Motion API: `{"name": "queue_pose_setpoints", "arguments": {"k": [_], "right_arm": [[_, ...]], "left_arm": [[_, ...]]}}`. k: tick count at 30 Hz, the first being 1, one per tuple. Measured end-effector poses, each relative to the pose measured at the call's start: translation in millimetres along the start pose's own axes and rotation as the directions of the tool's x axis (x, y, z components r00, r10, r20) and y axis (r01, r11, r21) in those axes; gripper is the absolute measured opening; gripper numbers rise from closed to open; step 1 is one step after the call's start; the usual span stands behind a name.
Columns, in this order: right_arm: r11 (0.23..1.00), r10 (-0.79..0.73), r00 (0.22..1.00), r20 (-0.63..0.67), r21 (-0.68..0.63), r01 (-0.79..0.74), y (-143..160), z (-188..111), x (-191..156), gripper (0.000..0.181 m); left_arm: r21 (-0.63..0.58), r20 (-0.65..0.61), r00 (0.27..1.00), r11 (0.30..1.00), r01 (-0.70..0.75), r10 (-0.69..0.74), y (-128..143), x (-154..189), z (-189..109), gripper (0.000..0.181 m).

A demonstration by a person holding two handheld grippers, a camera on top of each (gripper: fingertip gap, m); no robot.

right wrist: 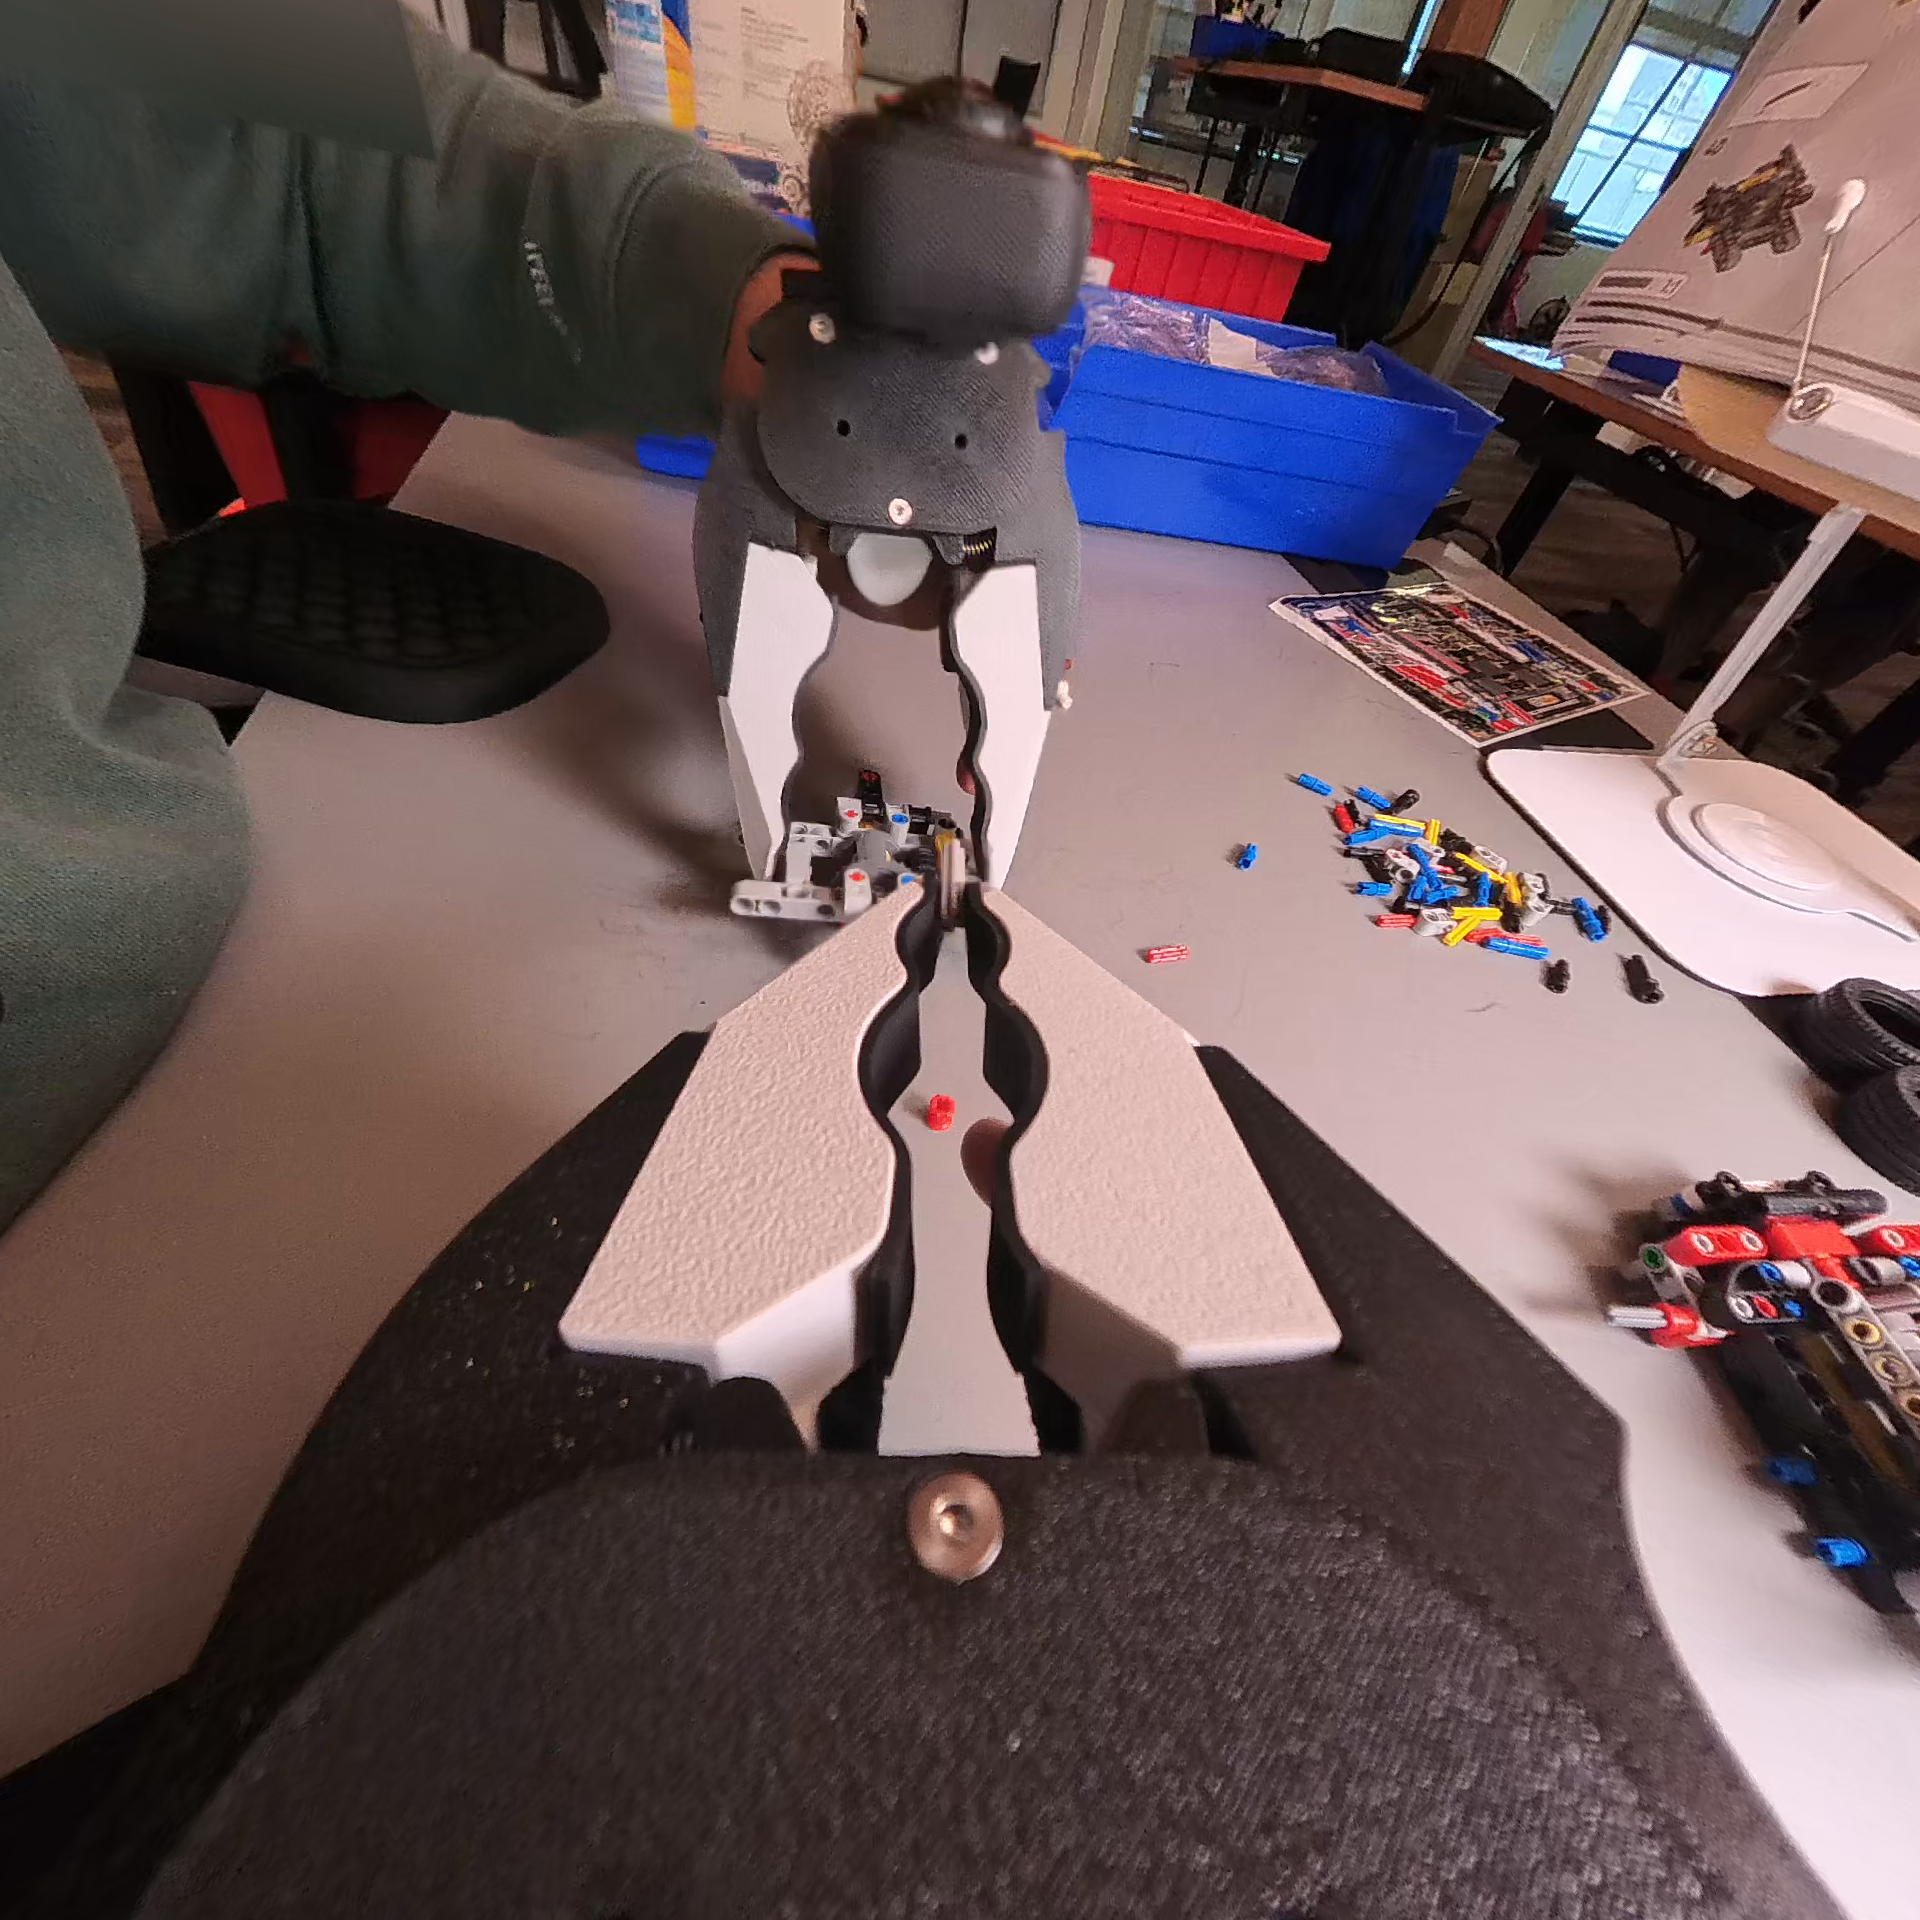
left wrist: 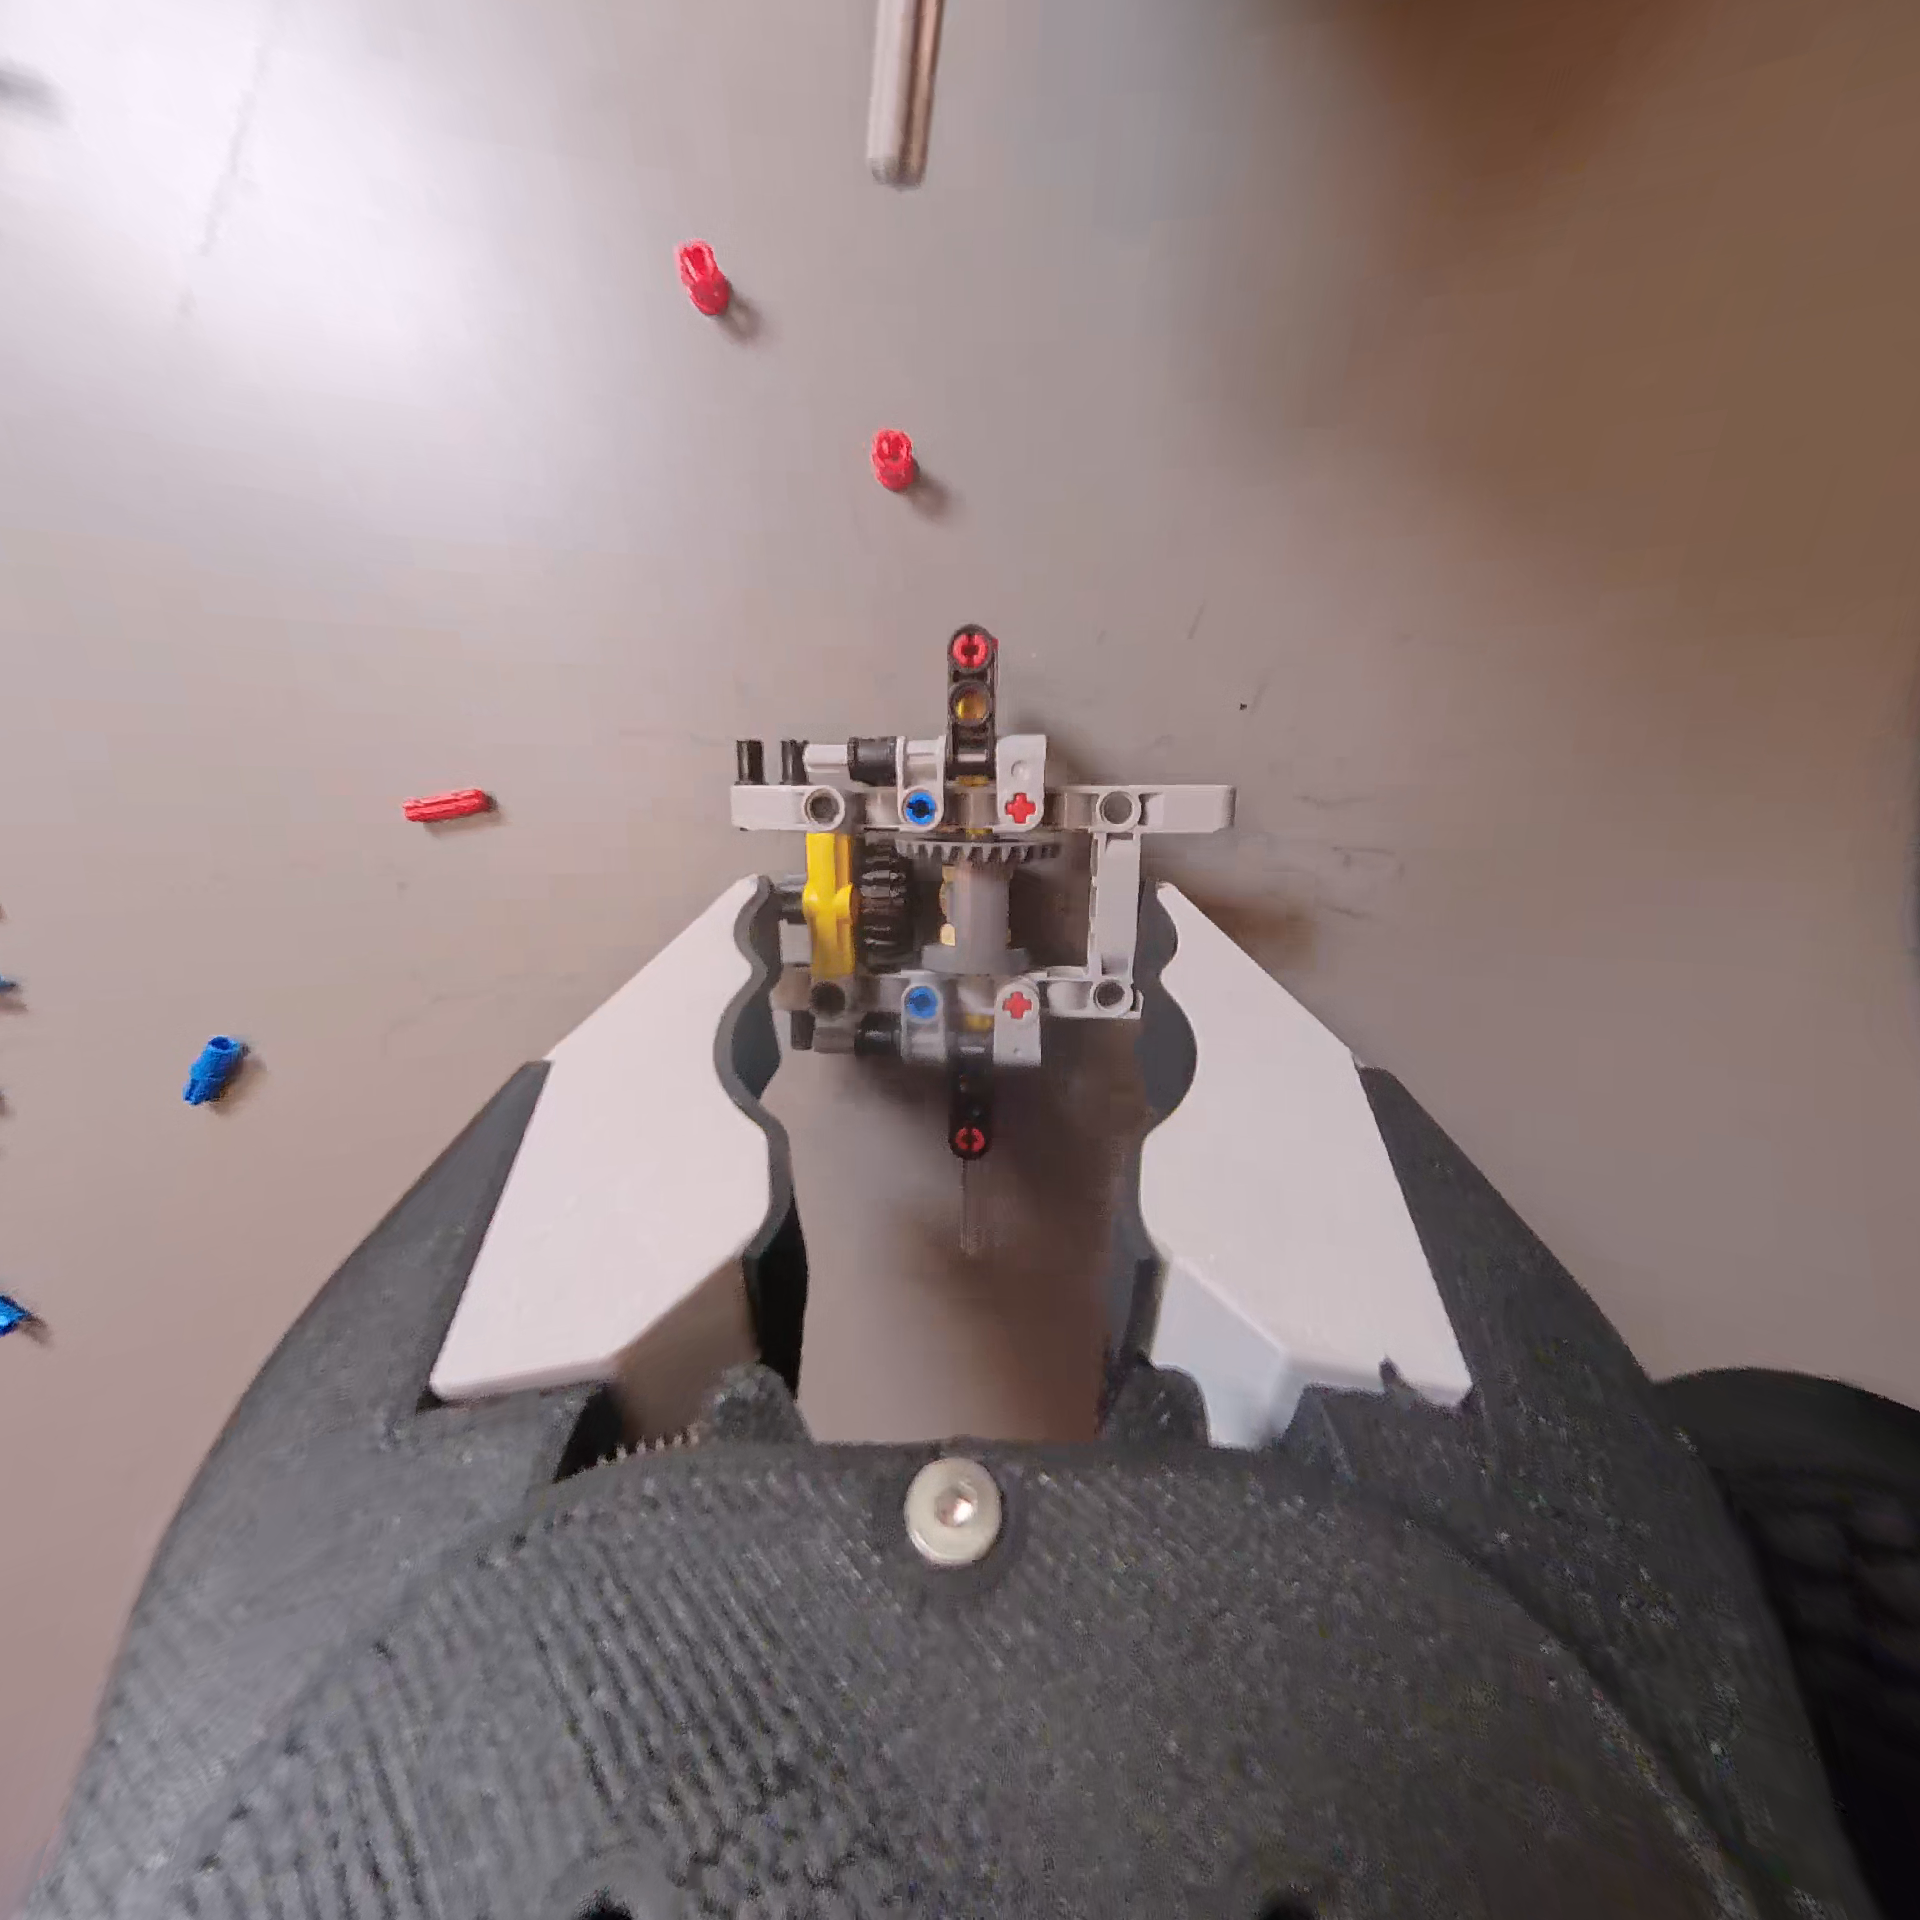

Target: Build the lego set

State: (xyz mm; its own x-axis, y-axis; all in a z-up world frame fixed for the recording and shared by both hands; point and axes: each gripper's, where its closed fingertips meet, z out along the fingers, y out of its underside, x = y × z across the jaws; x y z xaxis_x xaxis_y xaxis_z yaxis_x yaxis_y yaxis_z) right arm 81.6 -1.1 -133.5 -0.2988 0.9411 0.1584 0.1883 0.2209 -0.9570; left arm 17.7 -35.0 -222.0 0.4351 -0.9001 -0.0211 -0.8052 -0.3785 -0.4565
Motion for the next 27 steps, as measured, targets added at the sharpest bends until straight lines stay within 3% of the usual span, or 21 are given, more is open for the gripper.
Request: {"name": "queue_pose_setpoints", "arguments": {"k": [1,4,7,9,11,15,27], "right_arm": [[1.0,0.0,1.0,-0.007,0.007,0.0,-1,-1,1,0.003],[0.999,0.013,1.0,-0.007,0.042,-0.013,-7,-4,3,0.003],[0.996,0.03,0.999,0.027,0.086,-0.032,-15,-6,-2,0.003],[0.993,0.035,0.998,0.059,0.112,-0.041,-21,-7,-8,0.003],[0.989,0.034,0.995,0.094,0.142,-0.047,-28,-8,-16,0.003],[0.981,0.026,0.99,0.14,0.189,-0.053,-40,-10,-27,0.003],[0.97,0.017,0.985,0.172,0.237,-0.058,-60,-8,-44,0.003]], "left_arm": [[0.071,0.018,1.0,0.998,-0.002,0.001,-5,-1,-4,0.067],[0.364,0.066,0.998,0.931,-0.036,0.013,-28,4,-24,0.067],[0.642,0.153,0.988,0.757,-0.119,0.026,-49,18,-54,0.067],[0.728,0.259,0.965,0.648,-0.223,0.04,-55,27,-71,0.067],[0.759,0.353,0.935,0.569,-0.315,0.046,-58,36,-83,0.067],[0.757,0.443,0.894,0.508,-0.411,0.064,-62,44,-99,0.067],[0.795,0.38,0.922,0.482,-0.369,0.079,-57,46,-93,0.066]]}}
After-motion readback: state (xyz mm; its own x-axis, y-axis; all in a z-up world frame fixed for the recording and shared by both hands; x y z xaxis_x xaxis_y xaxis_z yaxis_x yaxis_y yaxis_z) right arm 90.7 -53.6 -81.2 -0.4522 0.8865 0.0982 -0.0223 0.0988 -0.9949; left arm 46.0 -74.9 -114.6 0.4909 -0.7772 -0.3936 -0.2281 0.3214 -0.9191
